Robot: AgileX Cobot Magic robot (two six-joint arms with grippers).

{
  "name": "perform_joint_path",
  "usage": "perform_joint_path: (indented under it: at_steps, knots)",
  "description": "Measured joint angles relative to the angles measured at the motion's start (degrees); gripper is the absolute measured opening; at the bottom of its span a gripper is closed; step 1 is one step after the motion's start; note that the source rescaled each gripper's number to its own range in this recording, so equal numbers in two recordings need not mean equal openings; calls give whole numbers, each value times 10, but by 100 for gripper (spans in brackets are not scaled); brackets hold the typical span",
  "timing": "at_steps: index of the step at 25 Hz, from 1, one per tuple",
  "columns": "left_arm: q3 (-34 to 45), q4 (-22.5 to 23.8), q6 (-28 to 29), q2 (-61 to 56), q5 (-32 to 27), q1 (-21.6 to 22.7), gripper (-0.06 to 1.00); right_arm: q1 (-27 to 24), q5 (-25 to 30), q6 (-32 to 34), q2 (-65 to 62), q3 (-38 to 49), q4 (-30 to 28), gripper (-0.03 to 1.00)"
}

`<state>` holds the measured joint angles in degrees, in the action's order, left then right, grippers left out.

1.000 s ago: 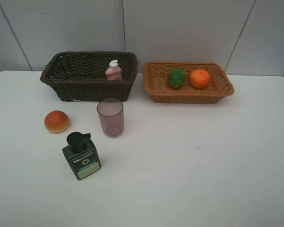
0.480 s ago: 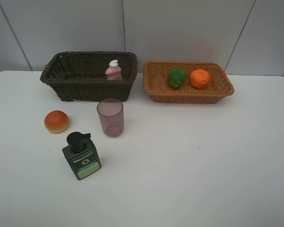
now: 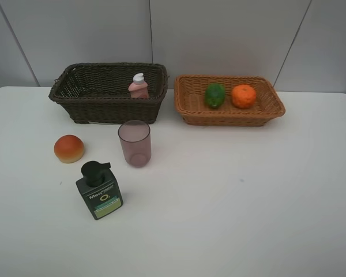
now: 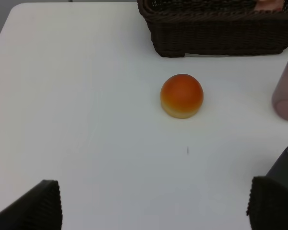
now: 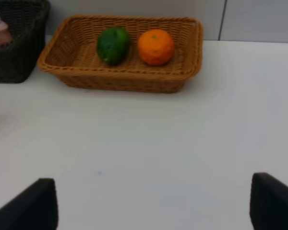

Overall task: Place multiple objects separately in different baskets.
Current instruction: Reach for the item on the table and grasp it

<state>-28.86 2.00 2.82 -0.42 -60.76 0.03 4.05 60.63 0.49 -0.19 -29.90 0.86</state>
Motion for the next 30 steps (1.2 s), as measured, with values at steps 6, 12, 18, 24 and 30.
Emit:
perform_joint_path:
  at_steps: [6, 12, 18, 24, 30]
  knots:
    - [0, 0, 0, 0, 0, 0, 100, -66, 0, 1, 0, 0, -3, 72]
    - [0, 0, 0, 0, 0, 0, 100, -76, 0, 1, 0, 0, -3, 72]
    - [0, 0, 0, 0, 0, 0, 100, -76, 0, 1, 0, 0, -3, 72]
    - [0, 0, 0, 0, 0, 0, 100, -76, 0, 1, 0, 0, -3, 72]
    - [0, 0, 0, 0, 0, -3, 100, -76, 0, 1, 0, 0, -3, 72]
